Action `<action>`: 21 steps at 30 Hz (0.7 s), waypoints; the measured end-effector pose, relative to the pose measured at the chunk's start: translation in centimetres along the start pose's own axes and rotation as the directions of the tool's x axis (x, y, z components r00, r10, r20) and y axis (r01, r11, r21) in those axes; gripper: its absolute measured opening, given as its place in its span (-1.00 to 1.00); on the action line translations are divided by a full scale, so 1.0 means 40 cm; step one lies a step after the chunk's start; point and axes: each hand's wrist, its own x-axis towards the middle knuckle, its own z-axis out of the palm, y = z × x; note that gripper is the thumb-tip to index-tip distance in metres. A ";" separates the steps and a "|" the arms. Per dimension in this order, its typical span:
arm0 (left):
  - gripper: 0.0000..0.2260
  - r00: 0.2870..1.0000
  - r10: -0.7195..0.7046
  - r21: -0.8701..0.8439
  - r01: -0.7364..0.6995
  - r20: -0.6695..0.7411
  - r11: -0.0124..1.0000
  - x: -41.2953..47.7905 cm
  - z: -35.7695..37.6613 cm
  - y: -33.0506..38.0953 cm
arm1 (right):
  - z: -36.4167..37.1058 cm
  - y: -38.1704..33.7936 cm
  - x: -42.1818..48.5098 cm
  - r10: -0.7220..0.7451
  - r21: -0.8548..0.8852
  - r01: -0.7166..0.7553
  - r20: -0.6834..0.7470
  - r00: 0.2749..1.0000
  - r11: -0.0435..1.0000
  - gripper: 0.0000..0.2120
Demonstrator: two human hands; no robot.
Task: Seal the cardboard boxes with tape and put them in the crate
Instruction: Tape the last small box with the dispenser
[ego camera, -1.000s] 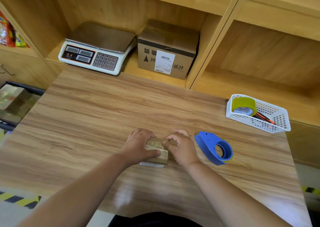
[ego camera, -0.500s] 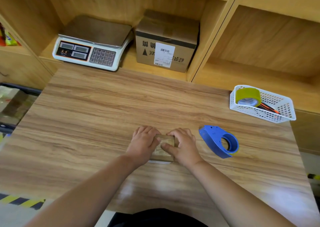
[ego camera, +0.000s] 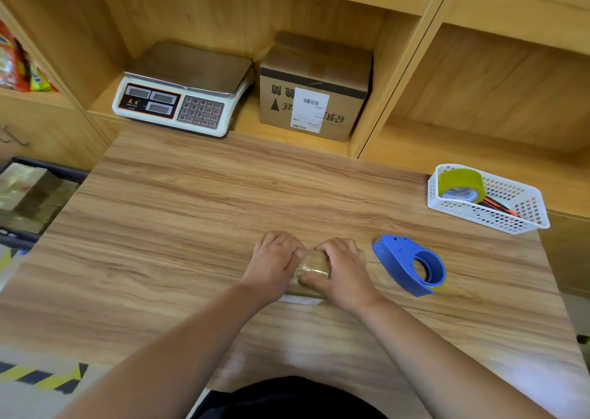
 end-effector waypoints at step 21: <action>-0.46 0.968 -0.137 -0.223 0.183 0.209 0.957 -0.013 -0.040 -0.059 | -0.006 -0.023 -0.012 0.068 0.069 -0.066 -0.027 0.997 0.995 -0.47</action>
